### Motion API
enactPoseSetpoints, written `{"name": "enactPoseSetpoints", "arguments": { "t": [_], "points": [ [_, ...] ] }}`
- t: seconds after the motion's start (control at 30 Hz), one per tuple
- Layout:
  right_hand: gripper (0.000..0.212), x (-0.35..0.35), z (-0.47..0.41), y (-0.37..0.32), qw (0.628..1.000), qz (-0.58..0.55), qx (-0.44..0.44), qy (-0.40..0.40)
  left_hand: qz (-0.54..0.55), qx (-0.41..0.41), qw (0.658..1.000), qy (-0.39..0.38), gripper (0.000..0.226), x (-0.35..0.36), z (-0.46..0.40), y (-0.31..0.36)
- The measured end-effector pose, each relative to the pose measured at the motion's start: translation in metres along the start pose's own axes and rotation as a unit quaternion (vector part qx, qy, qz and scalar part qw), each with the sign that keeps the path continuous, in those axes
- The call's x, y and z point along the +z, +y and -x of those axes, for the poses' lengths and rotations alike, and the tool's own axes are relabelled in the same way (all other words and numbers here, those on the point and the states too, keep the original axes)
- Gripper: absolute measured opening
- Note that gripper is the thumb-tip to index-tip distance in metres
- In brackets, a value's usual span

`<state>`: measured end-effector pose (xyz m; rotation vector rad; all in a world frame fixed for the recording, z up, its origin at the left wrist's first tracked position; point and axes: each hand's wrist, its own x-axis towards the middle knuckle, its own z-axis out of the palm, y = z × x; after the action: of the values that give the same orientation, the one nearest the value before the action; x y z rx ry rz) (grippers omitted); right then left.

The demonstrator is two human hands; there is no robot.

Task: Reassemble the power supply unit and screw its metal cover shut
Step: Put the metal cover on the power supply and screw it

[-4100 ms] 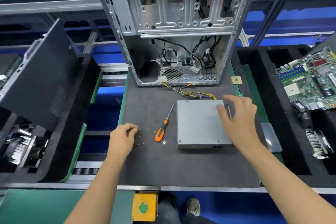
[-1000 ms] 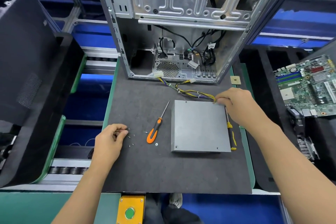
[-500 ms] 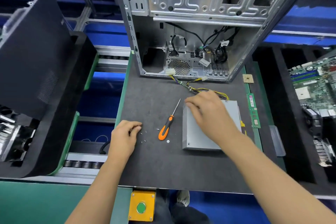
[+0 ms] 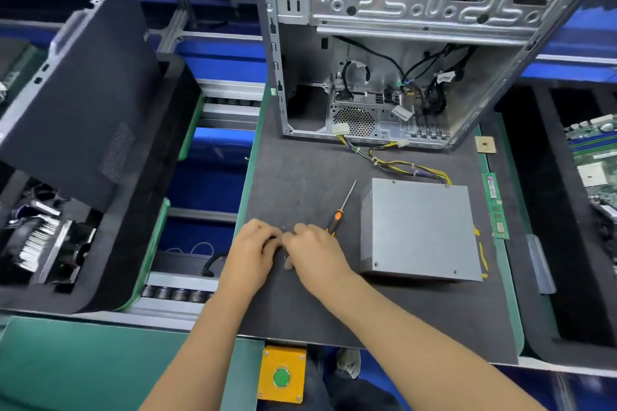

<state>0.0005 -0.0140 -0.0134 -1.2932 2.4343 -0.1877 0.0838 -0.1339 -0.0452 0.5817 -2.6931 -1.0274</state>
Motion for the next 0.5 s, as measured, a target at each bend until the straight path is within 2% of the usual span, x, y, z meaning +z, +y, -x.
{"name": "enactPoseSetpoints", "arguments": {
  "t": [0.13,0.33,0.4,0.5],
  "points": [
    [0.015,0.001,0.002,-0.001,0.999,-0.018,-0.027,0.013,0.077,-0.090,0.992,0.048,0.015,0.000,0.001,-0.002],
    [0.013,-0.001,0.004,-0.002,0.999,0.003,-0.050,0.005,0.159,-0.176,0.969,0.074,0.013,-0.003,-0.004,0.002],
    [0.014,-0.011,0.012,-0.003,0.997,-0.036,-0.051,0.035,0.188,-0.189,0.961,0.080,0.012,-0.004,-0.006,0.006],
    [0.012,-0.053,0.030,0.020,0.984,-0.105,-0.030,0.144,0.228,-0.186,0.952,0.081,0.013,-0.004,-0.012,0.016]
  ]
}}
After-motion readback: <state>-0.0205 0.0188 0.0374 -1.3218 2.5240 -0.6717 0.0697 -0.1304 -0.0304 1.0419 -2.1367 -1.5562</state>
